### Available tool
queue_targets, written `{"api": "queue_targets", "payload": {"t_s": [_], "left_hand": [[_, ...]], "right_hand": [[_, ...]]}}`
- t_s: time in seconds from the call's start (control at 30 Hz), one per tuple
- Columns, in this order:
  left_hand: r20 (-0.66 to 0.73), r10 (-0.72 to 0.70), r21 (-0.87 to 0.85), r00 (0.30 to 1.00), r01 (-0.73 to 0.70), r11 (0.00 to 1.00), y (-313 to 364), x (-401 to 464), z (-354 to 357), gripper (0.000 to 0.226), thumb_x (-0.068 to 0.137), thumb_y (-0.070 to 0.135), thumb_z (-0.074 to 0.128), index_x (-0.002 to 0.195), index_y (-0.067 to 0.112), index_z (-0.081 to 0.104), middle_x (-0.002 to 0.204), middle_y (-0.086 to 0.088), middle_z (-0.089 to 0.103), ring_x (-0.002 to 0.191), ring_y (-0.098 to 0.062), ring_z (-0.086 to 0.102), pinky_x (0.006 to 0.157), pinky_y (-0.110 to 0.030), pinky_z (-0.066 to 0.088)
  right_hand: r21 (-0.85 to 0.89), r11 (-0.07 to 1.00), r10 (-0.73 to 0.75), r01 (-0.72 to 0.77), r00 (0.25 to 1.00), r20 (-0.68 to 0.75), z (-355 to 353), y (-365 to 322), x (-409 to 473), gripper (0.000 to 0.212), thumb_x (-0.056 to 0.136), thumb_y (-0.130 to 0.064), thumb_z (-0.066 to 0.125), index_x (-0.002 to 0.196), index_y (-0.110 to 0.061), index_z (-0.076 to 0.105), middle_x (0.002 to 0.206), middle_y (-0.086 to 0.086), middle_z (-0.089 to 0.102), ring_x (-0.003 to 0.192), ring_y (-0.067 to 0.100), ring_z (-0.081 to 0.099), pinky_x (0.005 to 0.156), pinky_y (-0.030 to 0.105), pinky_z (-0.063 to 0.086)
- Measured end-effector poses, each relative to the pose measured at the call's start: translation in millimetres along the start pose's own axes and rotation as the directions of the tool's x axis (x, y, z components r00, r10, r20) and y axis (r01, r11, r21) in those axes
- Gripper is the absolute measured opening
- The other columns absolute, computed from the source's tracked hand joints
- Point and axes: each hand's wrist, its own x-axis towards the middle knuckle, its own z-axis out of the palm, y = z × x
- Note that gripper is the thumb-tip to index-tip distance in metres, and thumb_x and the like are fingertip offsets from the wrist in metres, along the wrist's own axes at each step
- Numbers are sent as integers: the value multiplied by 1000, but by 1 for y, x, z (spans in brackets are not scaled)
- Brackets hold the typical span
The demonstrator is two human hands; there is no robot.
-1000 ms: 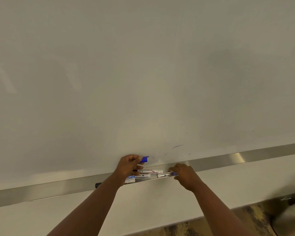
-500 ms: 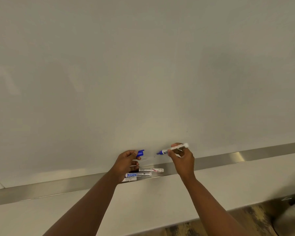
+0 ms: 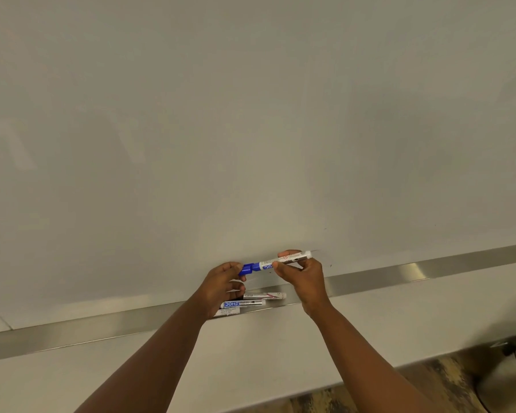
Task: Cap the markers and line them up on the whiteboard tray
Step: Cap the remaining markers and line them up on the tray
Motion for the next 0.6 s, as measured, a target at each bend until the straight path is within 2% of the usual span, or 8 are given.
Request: {"api": "queue_targets", "payload": {"t_s": [0.13, 0.33, 0.47, 0.53, 0.6], "left_hand": [[-15, -16, 2, 1000, 17, 1000, 2, -2, 0, 21, 96, 18, 38, 91, 10, 57, 68, -7, 50, 57, -17, 50, 59, -25, 51], [5, -27, -1, 1000, 27, 1000, 8, -5, -1, 26, 97, 15, 32, 89, 10, 57, 63, -5, 42, 50, -17, 44, 57, -26, 49], [4, -46, 5, 999, 46, 999, 7, -4, 2, 25, 96, 15, 32, 95, 5, 55, 58, -5, 39, 46, -16, 40, 60, -28, 48], [13, -56, 9, 998, 56, 998, 7, -4, 2, 26, 97, 19, 33, 90, 6, 55, 55, -3, 37, 44, -14, 38, 61, -29, 48], [23, -34, 63, 999, 32, 997, 6, -4, 1, 27, 98, 25, 36, 84, 10, 55, 54, -1, 35, 41, -11, 36, 55, -26, 51]], "right_hand": [[-60, 998, 8, -5, 999, 39, 3, 1, -1, 26, 71, 3, 75, 70, -22, 69, 68, -3, 69, 63, 6, 68, 58, 13, 56], [-45, 999, 11, -7, 995, 98, 2, 4, -2, 27, 72, 6, 73, 68, -20, 69, 56, -10, 69, 57, 4, 64, 54, 13, 54], [-122, 992, -16, 34, 990, 140, 4, 4, -2, 27, 72, 5, 74, 70, -22, 68, 65, -5, 67, 57, 2, 65, 55, 12, 55], [-152, 987, -34, 58, 987, 157, 5, 3, -2, 26, 72, 4, 74, 72, -22, 67, 69, -1, 67, 59, 4, 66, 56, 12, 55], [-153, 986, -46, 69, 987, 153, 5, 2, -2, 27, 71, 4, 75, 74, -22, 67, 72, 1, 67, 63, 9, 67, 56, 13, 56]]}}
